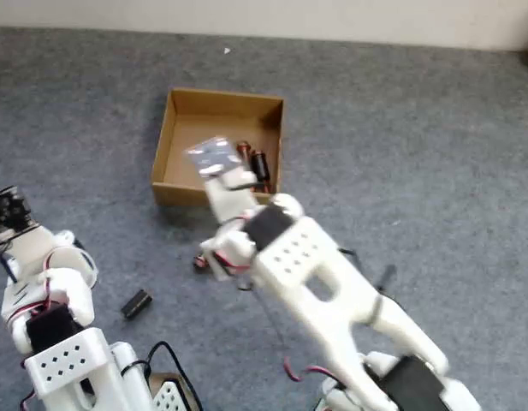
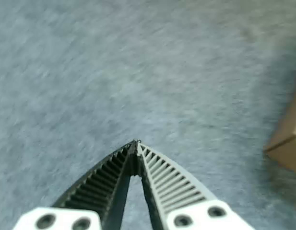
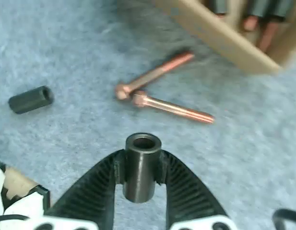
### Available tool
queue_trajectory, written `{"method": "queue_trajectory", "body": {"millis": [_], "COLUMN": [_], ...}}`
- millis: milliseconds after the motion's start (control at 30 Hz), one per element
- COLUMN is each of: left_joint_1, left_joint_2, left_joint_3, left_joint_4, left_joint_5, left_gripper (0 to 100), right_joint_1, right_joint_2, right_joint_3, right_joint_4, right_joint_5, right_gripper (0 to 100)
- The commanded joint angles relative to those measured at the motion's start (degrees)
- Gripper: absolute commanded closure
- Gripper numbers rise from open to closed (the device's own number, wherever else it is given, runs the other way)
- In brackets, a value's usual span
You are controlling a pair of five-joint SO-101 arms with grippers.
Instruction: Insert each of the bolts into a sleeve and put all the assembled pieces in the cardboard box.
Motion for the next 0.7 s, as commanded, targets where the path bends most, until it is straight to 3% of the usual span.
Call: {"method": "queue_trajectory", "body": {"millis": [0,167,367,500,667], "left_joint_1": [7.60,20.00,33.71,38.02,41.80], "left_joint_2": [-0.57,-0.48,0.04,0.04,0.13], "left_joint_3": [-8.13,-15.96,-18.24,-18.24,-18.15], "left_joint_4": [4.84,14.15,17.32,19.16,21.27], "left_joint_5": [-1.85,-5.54,-12.22,-13.98,-13.89], "left_gripper": [99,99,99,97,88], "right_joint_1": [6.55,15.96,24.13,27.47,30.90], "right_joint_2": [-10.59,-18.95,-26.86,-30.20,-32.22], "right_joint_3": [3.38,10.51,25.54,35.38,41.19], "right_joint_4": [0.04,-1.19,-11.56,-20.53,-26.07], "right_joint_5": [-0.70,-0.79,-1.14,-6.15,-6.86], "right_gripper": [99.5,99.5,99.5,99.5,99.5]}}
